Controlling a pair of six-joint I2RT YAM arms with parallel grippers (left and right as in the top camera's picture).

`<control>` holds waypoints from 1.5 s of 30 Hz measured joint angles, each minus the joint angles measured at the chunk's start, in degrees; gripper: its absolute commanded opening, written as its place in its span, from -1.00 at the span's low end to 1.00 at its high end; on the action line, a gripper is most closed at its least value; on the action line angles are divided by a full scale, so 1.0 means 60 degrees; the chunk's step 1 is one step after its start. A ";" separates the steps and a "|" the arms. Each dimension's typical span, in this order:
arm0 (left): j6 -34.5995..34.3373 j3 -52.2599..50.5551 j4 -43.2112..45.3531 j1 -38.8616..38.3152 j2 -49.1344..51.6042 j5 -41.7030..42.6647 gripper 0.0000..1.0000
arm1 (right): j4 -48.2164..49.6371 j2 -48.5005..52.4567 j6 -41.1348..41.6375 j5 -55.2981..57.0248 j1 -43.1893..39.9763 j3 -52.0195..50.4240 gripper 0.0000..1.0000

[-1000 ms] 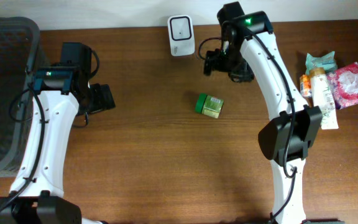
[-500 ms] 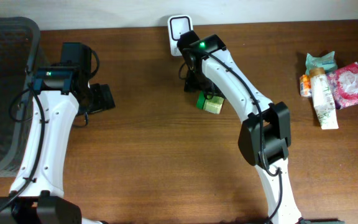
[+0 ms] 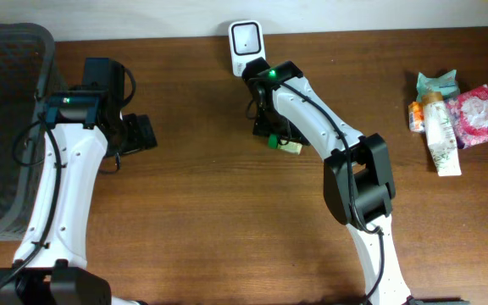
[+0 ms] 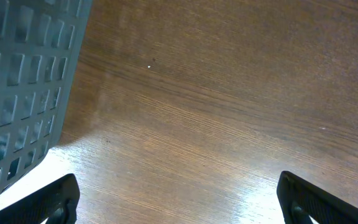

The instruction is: Scan the item barcode

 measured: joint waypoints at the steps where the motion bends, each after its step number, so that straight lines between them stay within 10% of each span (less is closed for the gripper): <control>1: 0.0000 0.0000 0.0000 0.0000 0.0000 0.0000 0.99 | -0.0011 0.0000 -0.0004 -0.0011 0.0000 0.0000 0.89; 22: 0.0000 0.0000 0.0000 0.0000 0.0000 0.0000 0.99 | 0.0036 0.0007 -0.1716 -0.1672 -0.0448 -0.0189 0.63; 39: 0.0000 0.0000 -0.0004 0.0000 0.0000 0.0000 0.98 | 0.2911 0.0033 -0.5639 -1.0371 -0.1235 -0.1796 0.65; 45: 0.0004 0.0000 -0.0004 0.0000 0.0000 0.0000 0.98 | 0.3271 0.0051 -0.5825 -1.1591 -0.2182 -0.2830 0.97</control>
